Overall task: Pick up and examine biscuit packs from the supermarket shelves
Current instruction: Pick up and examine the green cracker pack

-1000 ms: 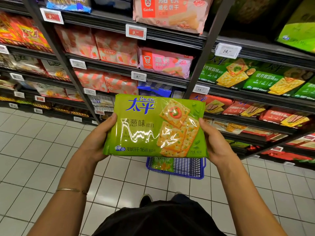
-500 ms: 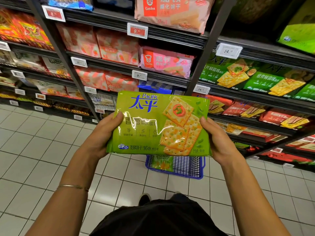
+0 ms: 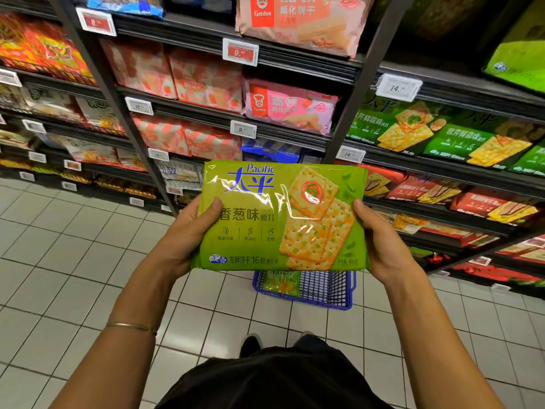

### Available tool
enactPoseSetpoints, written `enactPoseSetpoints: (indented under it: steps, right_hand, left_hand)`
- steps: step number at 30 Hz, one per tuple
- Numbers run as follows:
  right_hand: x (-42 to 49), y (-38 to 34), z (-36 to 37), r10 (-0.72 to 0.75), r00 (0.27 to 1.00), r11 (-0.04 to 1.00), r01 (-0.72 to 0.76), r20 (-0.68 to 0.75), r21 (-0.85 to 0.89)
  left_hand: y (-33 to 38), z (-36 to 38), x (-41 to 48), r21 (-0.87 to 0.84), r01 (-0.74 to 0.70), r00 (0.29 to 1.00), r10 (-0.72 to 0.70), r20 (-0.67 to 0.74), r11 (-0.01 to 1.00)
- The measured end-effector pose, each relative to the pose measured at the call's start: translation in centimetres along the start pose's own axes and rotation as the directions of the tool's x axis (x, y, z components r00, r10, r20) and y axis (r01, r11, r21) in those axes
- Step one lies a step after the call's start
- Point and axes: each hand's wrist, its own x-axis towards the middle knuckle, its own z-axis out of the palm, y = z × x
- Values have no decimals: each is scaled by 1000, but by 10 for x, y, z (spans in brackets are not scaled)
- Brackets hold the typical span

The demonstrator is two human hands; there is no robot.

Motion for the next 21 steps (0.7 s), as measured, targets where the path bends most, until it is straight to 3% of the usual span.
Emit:
enactPoseSetpoints:
  steps: [15,21]
  right_hand:
    - [-3,-9,-5,-51,997,999,51,64,2]
    - [-6,-8,-4,-40,992,999,43,117,-22]
  left_hand:
    - [-6,9,-6,-77,-5,999,7,32,997]
    - [-11,7,-4,-2,2,1000,-2,-12,1000]
